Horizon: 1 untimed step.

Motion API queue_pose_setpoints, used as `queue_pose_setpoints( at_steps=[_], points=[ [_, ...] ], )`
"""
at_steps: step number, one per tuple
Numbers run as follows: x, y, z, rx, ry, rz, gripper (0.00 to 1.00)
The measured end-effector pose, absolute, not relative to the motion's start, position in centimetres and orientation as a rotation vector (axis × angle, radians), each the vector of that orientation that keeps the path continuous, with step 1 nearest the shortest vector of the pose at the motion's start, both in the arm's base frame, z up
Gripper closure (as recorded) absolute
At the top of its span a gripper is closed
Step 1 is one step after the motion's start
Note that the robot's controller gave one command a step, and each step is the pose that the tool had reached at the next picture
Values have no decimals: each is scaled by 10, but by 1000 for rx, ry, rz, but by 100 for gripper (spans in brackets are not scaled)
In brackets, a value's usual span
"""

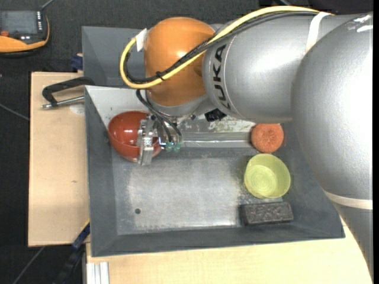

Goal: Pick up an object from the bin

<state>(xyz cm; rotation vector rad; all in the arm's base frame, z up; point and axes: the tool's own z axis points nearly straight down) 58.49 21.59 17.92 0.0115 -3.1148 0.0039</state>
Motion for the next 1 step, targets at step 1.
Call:
queue_pose_setpoints(
  at_steps=[1],
  points=[
    [586, 215, 184, 6, -3119, 1, 100]
  ],
)
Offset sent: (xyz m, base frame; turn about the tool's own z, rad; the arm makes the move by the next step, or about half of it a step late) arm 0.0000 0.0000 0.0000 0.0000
